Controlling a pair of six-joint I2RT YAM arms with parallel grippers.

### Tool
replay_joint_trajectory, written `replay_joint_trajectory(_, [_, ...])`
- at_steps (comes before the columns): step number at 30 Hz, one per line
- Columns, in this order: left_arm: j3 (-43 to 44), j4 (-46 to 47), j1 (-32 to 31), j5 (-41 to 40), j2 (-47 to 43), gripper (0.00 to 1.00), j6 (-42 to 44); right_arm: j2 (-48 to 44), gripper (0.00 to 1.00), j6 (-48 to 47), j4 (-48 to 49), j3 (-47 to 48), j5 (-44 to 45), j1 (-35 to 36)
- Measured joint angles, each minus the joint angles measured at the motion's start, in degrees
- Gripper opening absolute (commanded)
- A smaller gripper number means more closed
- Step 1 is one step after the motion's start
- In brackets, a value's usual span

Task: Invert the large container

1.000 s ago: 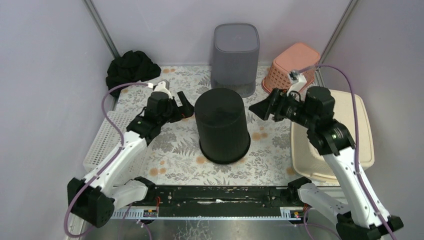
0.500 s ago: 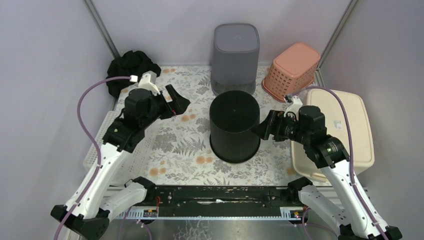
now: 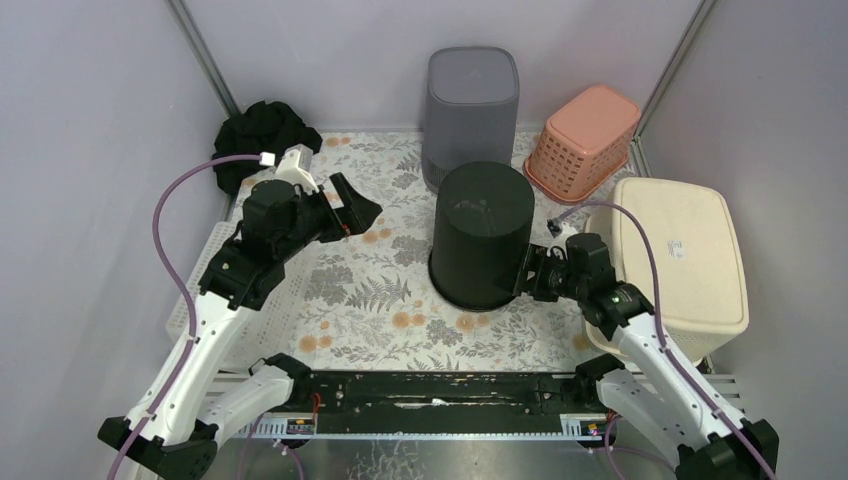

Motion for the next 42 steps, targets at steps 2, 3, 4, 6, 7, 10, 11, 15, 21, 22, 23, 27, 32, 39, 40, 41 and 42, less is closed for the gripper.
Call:
replay_joint_trajectory(2, [0.0, -0.04, 0.0, 0.04, -0.15, 1.0, -0.02, 1.99, 0.81, 0.92, 4.22, -0.98, 0.0, 0.0])
replay_joint_trajectory(3, [0.0, -0.04, 0.0, 0.04, -0.31, 1.0, 0.0, 3.52, 0.81, 1.53, 6.67, -1.18, -0.13, -0.02])
replay_joint_trajectory(4, [0.0, -0.07, 0.0, 0.04, -0.48, 1.0, 0.0, 5.05, 0.8, 2.01, 9.03, -1.22, -0.17, -0.02])
replay_joint_trajectory(6, [0.0, -0.15, 0.0, 0.0, -0.79, 1.0, 0.04, 9.68, 0.8, 2.95, 14.93, -1.18, -0.59, 0.04])
replay_joint_trajectory(7, [0.0, -0.24, 0.0, -0.02, -0.92, 1.0, 0.11, 12.59, 0.8, 3.26, 17.51, -1.09, -0.92, 0.07])
replay_joint_trajectory(10, [0.0, -0.72, 0.0, -0.17, -1.2, 1.0, 0.33, 20.44, 0.8, 3.85, 22.51, -0.04, -1.31, 0.5])
replay_joint_trajectory(11, [0.0, -0.92, 0.0, -0.24, -1.29, 1.0, 0.39, 23.32, 0.79, 3.85, 23.85, 1.09, -1.31, 0.81])
replay_joint_trajectory(15, [0.0, -1.49, 0.0, -0.46, -1.42, 1.0, 0.5, 32.63, 0.8, 3.34, 27.54, 7.98, -0.59, 2.95])
replay_joint_trajectory(21, [-0.2, -1.46, 0.0, -0.59, -1.29, 1.0, 0.57, 46.1, 0.8, 1.92, 30.49, 22.29, 1.14, 9.44])
replay_joint_trajectory(22, [-0.24, -1.46, 0.0, -0.63, -1.18, 1.0, 0.57, 49.05, 0.8, 1.84, 30.67, 25.44, 1.44, 10.6])
replay_joint_trajectory(23, [-0.26, -1.46, 0.0, -0.66, -1.05, 1.0, 0.57, 51.8, 0.8, 1.66, 31.01, 28.17, 1.75, 11.52])
replay_joint_trajectory(27, [-0.44, -1.42, 0.0, -1.01, -0.44, 1.0, 0.57, 65.9, 0.8, 1.38, 31.95, 42.53, 2.67, 14.56])
replay_joint_trajectory(32, [-0.98, -1.38, 0.0, -1.44, -0.11, 1.0, 0.57, 84.7, 0.79, 0.61, 28.61, 64.06, 2.12, 16.63])
replay_joint_trajectory(39, [-1.11, -1.38, 0.0, -2.62, 0.92, 1.0, 0.68, 91.54, 0.84, -4.15, 23.74, 72.17, -0.31, 17.4])
replay_joint_trajectory(40, [-1.18, -1.36, 0.0, -2.82, 0.94, 1.0, 0.74, 88.65, 0.85, -5.2, 23.32, 68.17, -0.26, 17.4])
replay_joint_trajectory(41, [-1.27, -1.33, 0.0, -2.97, 0.96, 1.0, 0.81, 85.48, 0.86, -6.1, 22.77, 64.35, -0.15, 17.38])
replay_joint_trajectory(42, [-1.4, -1.31, 0.0, -3.1, 1.03, 1.0, 0.85, 81.07, 0.86, -7.21, 22.27, 59.58, 0.07, 17.25])
